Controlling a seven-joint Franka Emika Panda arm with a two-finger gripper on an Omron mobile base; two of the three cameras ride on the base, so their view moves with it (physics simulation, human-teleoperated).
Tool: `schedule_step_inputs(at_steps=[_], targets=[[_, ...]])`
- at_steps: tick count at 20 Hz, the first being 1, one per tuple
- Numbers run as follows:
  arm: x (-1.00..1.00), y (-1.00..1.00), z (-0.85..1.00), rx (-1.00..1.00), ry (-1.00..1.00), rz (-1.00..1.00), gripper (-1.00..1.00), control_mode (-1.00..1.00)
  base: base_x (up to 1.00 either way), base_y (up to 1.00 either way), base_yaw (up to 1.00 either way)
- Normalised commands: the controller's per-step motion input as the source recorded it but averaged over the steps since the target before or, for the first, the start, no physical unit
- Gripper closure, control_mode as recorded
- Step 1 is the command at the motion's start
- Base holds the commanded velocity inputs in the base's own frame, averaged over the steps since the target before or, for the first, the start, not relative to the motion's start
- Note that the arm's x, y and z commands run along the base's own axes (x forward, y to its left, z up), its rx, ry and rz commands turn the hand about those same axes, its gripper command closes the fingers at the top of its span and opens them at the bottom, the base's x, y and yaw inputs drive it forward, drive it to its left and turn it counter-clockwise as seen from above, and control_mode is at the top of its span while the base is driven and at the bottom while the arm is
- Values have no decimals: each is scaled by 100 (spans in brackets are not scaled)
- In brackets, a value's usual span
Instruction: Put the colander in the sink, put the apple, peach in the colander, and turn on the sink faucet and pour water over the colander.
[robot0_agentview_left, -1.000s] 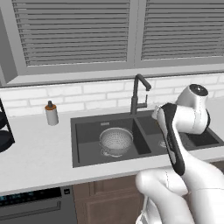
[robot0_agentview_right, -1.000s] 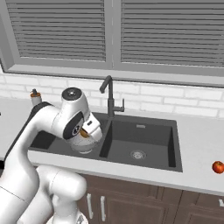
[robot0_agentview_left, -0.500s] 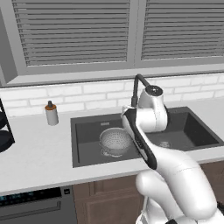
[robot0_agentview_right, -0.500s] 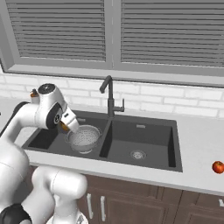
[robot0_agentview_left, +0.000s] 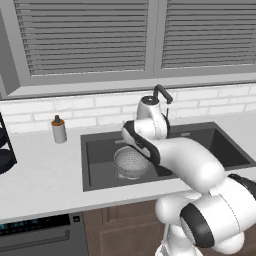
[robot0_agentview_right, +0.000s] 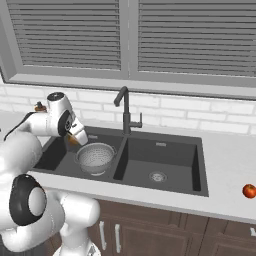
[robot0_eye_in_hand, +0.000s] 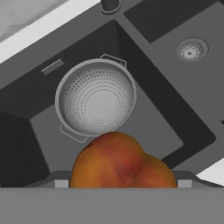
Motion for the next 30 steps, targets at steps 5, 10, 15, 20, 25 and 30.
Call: schedule_step_inputs(at_steps=[5,10,15,20,25,30], targets=[[60,0,-63,0,16,0,100,-100,0,0,0],[43,0,-72,0,13,0,100,-100,0,0,0],[38,0,-60,0,10,0,100,-100,0,0,0],[35,0,-58,-1,4,0,100,-100,0,0,0],[25,0,-48,0,1,0,100,-100,0,0,0],[19,0,-34,0,0,0,100,-100,0,0,0]])
